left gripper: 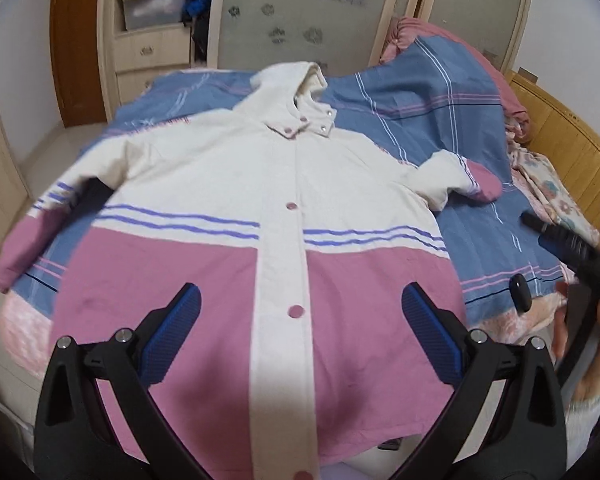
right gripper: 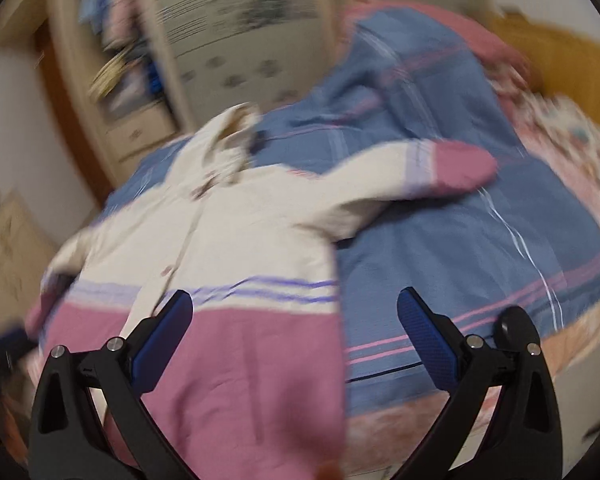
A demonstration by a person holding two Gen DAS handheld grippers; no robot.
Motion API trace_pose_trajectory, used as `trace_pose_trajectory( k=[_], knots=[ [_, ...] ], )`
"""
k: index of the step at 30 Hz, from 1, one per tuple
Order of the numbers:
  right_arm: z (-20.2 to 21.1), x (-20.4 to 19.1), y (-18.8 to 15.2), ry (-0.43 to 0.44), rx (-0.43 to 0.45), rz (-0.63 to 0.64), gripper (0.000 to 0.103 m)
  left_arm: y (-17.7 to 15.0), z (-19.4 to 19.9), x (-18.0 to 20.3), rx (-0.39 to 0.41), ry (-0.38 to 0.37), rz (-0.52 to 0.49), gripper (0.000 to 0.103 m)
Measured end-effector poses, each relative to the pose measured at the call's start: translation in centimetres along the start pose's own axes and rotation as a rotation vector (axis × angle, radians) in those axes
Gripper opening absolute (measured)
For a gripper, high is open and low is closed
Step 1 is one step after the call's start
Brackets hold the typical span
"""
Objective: Fold large clothes
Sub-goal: 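Grasp the pink sleeve cuff with the right gripper and fold it across the jacket front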
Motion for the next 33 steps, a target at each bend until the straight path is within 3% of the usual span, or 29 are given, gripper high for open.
trace_pose_trajectory(
  k=[4, 7, 10, 13, 15, 16, 17, 18, 20, 23, 25, 27, 28, 29, 30, 31, 33],
  knots=[
    [-2.1, 9.7, 5.7, 0.160, 0.001, -0.267, 0.102, 0.0, -1.7, 0.1, -0.026, -0.034, 0.041, 0.101],
    [-6.7, 13.5, 9.9, 0.277, -0.065, -0.405, 0.102, 0.1, -2.7, -0.1, -0.047, -0.108, 0.107, 0.095],
    [-11.1, 15.6, 13.8, 0.273, -0.111, -0.445, 0.101, 0.2, -3.2, 0.0, -0.086, -0.203, 0.136, 0.083],
    [-16.9, 17.5, 16.8, 0.248, -0.192, -0.492, 0.100, 0.3, -3.4, 0.3, -0.068, -0.194, 0.141, 0.090],
    [-19.9, 19.1, 17.2, 0.301, -0.236, -0.587, 0.095, 0.4, -3.3, 0.1, -0.047, -0.181, 0.149, 0.095],
    [-20.8, 19.8, 16.8, 0.365, -0.240, -0.665, 0.075, 0.5, -3.4, 0.1, -0.046, -0.180, 0.149, 0.095],
    [-21.1, 20.4, 16.4, 0.419, -0.238, -0.720, 0.035, 0.6, -3.5, 0.1, -0.051, -0.178, 0.147, 0.095],
    [-21.0, 20.5, 16.2, 0.432, -0.234, -0.729, 0.015, 0.7, -3.8, 0.1, -0.059, -0.170, 0.142, 0.096],
    [-18.0, 20.2, 16.4, 0.374, -0.144, -0.644, 0.007, 0.7, -4.4, 0.1, -0.072, -0.156, 0.138, 0.096],
    [-9.3, 18.1, 15.6, 0.270, 0.074, -0.432, 0.006, 0.7, -5.6, 0.0, -0.099, -0.138, 0.132, 0.096],
    [-4.4, 17.1, 13.2, 0.277, 0.145, -0.365, 0.006, 0.7, -6.5, 0.0, -0.114, -0.112, 0.130, 0.096],
    [-4.0, 17.9, 11.0, 0.269, 0.081, -0.407, 0.006, 0.5, -7.4, 0.0, -0.127, -0.105, 0.129, 0.096],
    [-5.2, 18.6, 10.0, 0.234, -0.003, -0.420, 0.015, 0.5, -7.9, 0.1, -0.140, -0.115, 0.130, 0.096],
    [-6.6, 19.1, 9.6, 0.200, -0.084, -0.401, 0.034, 0.4, -8.2, 0.3, -0.150, -0.123, 0.131, 0.096],
    [-7.4, 20.1, 9.4, 0.155, -0.145, -0.400, 0.042, 0.3, -8.5, 0.5, -0.163, -0.133, 0.132, 0.096],
    [-7.6, 21.3, 8.3, 0.111, -0.175, -0.455, 0.047, 0.1, -8.6, 0.7, -0.174, -0.143, 0.128, 0.096],
    [-5.8, 22.7, 7.0, 0.113, -0.114, -0.542, 0.052, -0.1, -8.6, 0.9, -0.172, -0.137, 0.113, 0.096]
  ],
)
Point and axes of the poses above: each gripper's, at about its wrist camera, not at the fingertips, and z roughly against the way its jaws point, x to its right, y to its top, the point moved 4 cm from there along -z, roughly the way its jaws point, and after that the axes turned 14 degrees about -x, right-handed, at the moved point
